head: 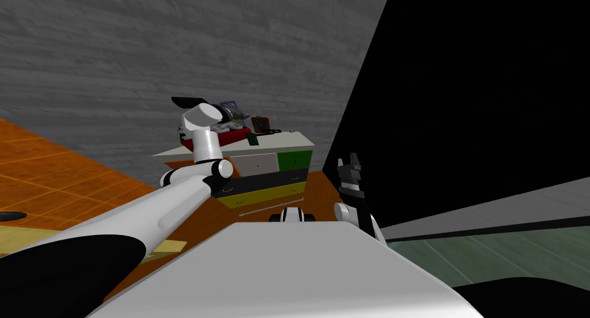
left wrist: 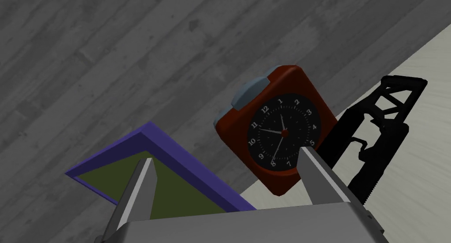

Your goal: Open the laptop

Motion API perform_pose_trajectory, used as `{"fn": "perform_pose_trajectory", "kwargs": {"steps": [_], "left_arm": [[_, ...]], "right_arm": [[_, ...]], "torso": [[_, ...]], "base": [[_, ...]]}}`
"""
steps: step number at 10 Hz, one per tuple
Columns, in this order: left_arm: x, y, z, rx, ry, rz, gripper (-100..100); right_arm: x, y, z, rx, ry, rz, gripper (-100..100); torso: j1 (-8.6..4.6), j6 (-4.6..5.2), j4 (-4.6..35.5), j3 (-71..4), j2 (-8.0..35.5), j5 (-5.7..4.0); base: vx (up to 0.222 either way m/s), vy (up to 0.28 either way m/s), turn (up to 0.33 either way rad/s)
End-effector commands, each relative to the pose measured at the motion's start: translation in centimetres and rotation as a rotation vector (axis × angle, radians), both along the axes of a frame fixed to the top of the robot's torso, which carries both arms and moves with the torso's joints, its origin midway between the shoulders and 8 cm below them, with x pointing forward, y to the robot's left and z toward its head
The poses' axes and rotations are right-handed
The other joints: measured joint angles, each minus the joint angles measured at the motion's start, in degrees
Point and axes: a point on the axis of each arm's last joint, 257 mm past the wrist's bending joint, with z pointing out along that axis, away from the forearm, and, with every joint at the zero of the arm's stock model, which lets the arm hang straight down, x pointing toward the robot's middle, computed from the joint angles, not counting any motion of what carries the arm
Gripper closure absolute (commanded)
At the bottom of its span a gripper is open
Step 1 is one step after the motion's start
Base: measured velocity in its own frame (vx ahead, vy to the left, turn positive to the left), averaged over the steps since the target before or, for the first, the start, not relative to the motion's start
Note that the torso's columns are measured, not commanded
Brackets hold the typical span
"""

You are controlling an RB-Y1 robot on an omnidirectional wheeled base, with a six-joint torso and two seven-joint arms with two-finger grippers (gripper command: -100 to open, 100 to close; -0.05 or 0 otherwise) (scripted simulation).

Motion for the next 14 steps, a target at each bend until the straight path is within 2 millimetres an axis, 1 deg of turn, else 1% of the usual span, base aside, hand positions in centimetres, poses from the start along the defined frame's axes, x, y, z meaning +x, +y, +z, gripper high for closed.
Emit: {"fn": "perform_pose_trajectory", "kwargs": {"steps": [1, 6, 10, 13, 14], "left_arm": [[-0.2, -0.7, 1.0, 0.039, 0.025, -0.009, -100], [-0.8, -1.5, 2.5, 0.112, 0.084, -0.013, -100], [-1.3, -1.8, 3.2, 0.165, 0.134, -0.009, -100], [-1.7, -1.9, 3.7, 0.206, 0.176, -0.002, -100], [-1.6, -1.8, 3.7, 0.198, 0.166, -0.003, -100]], "right_arm": [[0.0, 0.0, 0.0, 0.0, 0.0, 0.0, 0], [0.0, 0.0, 0.0, 0.0, 0.0, 0.0, 0], [0.0, 0.0, 0.0, 0.0, 0.0, 0.0, 0], [0.0, 0.0, 0.0, 0.0, 0.0, 0.0, 0], [0.0, 0.0, 0.0, 0.0, 0.0, 0.0, 0]], "torso": [[-0.06, 0.02, 0.0, 0.0, 0.0, -0.03], [-0.3, 0.15, 0.0, 0.0, 0.1, -0.15], [0.2, -0.13, 0.0, 0.1, 0.1, 0.15], [0.2, -0.13, 0.0, 0.1, 0.1, 0.16], [0.15, -0.13, 0.0, 0.1, 0.1, 0.14]], "base": [[0.011, 0.023, -0.04], [0.01, 0.023, -0.049], [0.011, 0.015, -0.057], [0.008, 0.023, -0.052], [0.003, 0.009, -0.007]]}}
